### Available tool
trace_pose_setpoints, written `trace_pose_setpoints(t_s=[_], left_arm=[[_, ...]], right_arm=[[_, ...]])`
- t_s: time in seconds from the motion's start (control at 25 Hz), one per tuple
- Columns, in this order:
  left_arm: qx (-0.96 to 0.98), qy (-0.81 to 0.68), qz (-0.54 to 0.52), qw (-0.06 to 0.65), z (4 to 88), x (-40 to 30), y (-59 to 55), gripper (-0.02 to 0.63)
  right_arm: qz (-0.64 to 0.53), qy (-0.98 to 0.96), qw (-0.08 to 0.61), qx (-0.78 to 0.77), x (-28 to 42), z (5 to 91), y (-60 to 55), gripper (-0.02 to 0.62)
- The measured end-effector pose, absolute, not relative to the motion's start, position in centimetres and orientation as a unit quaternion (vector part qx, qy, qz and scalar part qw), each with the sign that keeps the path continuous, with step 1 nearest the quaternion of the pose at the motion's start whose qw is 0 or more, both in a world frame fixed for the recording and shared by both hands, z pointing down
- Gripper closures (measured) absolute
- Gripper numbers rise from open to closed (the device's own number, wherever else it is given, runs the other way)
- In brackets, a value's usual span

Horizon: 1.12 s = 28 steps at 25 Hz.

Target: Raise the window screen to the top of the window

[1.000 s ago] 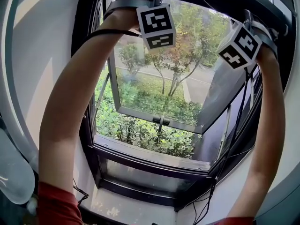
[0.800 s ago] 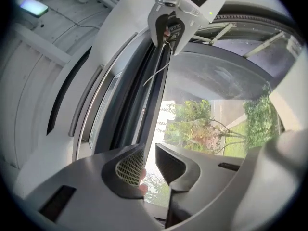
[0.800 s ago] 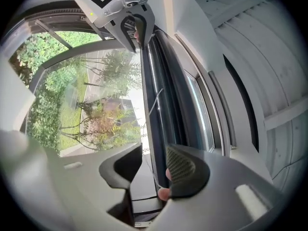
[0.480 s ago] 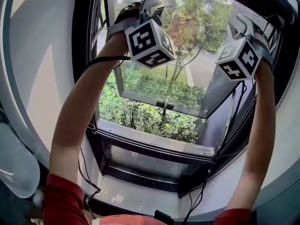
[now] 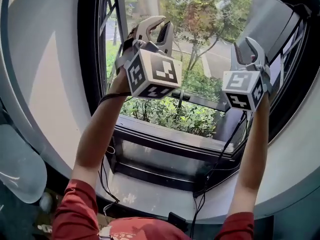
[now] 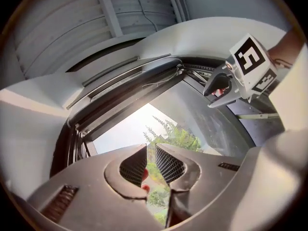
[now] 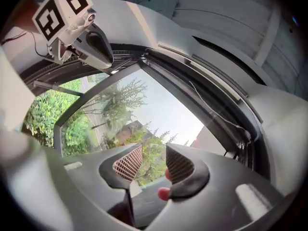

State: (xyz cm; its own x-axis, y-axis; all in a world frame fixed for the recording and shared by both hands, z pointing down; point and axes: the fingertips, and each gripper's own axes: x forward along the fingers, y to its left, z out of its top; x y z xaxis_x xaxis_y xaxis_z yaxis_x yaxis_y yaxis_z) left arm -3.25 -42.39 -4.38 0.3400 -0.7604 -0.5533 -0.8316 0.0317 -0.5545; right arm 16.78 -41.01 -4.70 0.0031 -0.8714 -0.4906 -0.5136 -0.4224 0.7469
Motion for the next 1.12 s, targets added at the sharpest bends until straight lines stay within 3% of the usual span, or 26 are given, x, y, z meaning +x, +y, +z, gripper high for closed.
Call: trace_pose_setpoints(t_s=[1.12], left_arm=[[-0.802,0.535,0.106,0.242,20.4,-3.1,-38.4,0.551]], right_arm=[[-0.380,-0.654,-0.010,0.655,13.8,17.4,-32.9,0.434]])
